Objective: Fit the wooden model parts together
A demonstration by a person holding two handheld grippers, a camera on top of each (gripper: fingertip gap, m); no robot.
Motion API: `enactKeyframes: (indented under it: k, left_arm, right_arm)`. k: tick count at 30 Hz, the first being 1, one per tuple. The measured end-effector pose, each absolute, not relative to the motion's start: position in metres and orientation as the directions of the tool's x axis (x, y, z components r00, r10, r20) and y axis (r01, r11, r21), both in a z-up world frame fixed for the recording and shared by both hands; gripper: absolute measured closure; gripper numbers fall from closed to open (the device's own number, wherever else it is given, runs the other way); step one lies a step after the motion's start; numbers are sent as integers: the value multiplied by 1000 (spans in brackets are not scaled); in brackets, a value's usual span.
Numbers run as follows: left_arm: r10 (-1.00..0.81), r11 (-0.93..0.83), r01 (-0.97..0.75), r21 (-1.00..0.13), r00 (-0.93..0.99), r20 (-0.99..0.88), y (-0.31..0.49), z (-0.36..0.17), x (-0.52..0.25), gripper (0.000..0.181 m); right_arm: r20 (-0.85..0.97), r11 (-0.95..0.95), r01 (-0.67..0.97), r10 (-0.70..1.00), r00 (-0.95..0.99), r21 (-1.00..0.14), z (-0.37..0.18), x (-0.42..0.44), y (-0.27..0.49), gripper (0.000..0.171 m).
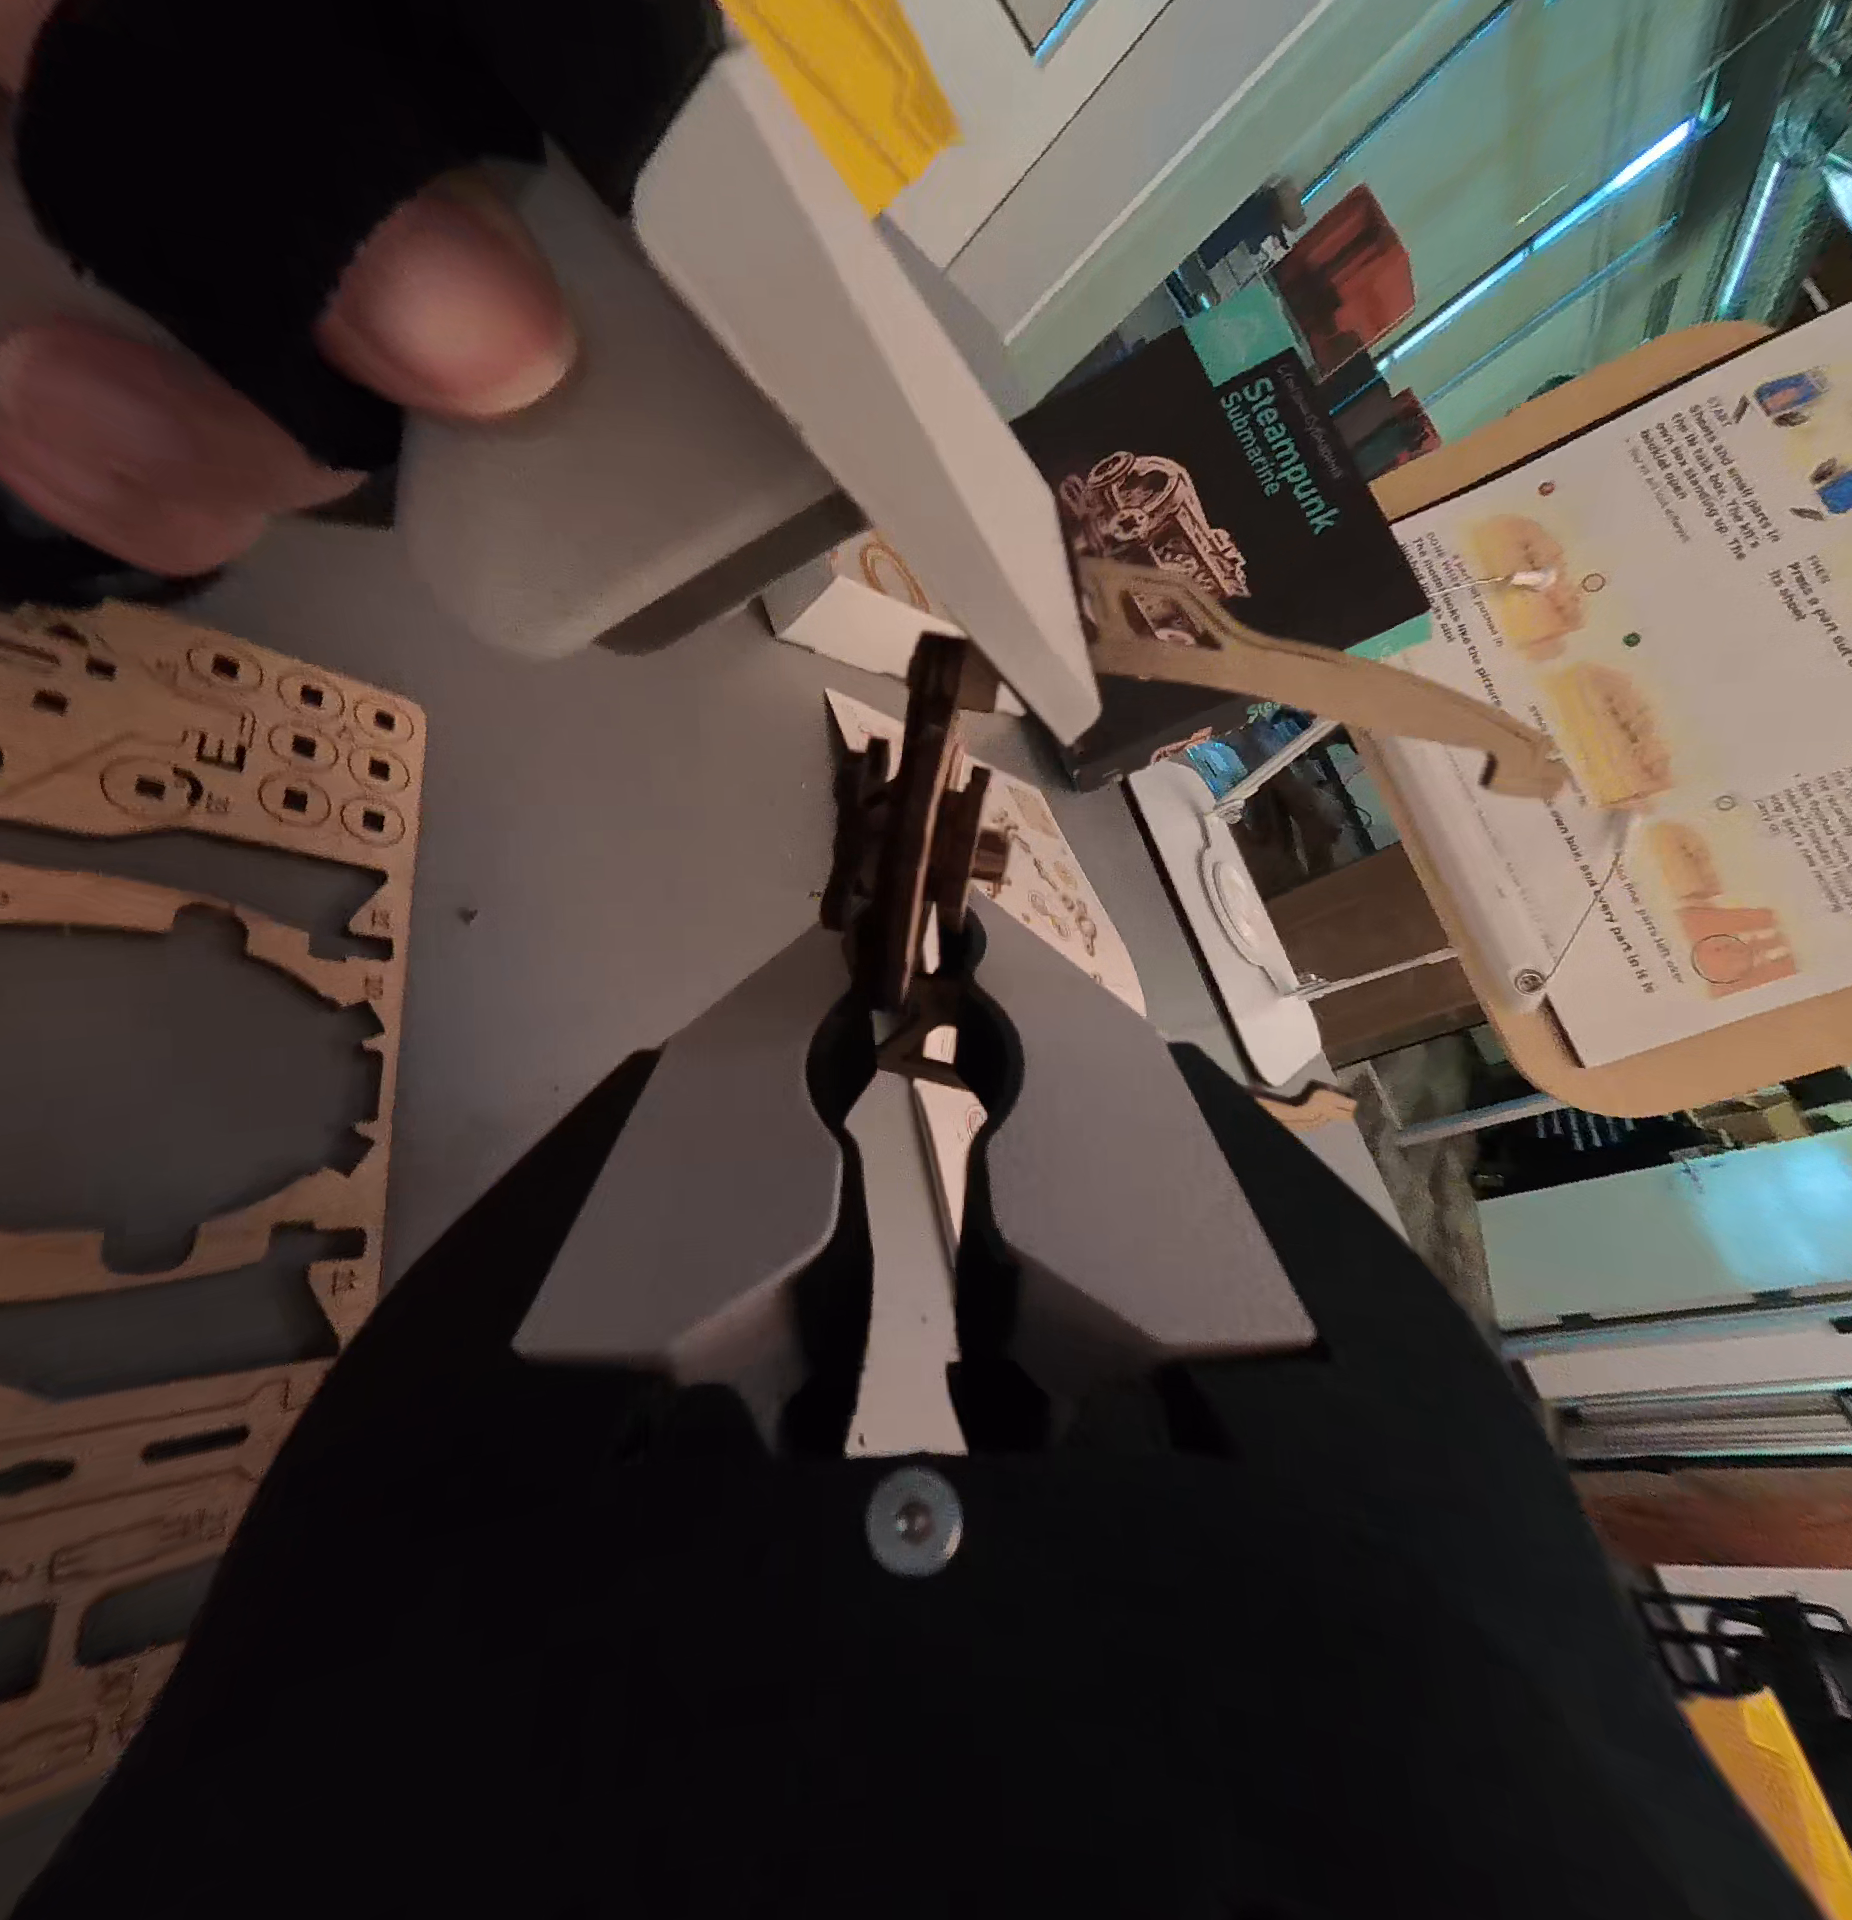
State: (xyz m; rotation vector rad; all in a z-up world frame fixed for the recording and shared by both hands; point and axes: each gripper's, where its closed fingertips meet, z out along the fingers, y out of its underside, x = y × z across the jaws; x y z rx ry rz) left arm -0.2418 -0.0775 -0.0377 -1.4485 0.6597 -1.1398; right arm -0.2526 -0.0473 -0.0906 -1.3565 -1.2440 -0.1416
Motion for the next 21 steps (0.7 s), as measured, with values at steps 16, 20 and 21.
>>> enactKeyframes:
  k: [16, 20, 21]
  left_arm:
    - [-894, -265, 253, -931, 298, 335, -82, -31, -241, 180]
    - [-895, -259, 237, -936, 305, 325, -84, -33, -239, 181]
    - [-894, -262, 234, -936, 306, 326, -83, -33, -239, 181]
  right_arm:
    - [735, 346, 684, 531, 421, -642, -83, -252, -50, 166]
    - [760, 355, 715, 531, 376, -602, -86, -250, -52, 166]
    - [774, 359, 731, 523, 357, -580, -87, -250, -52, 166]
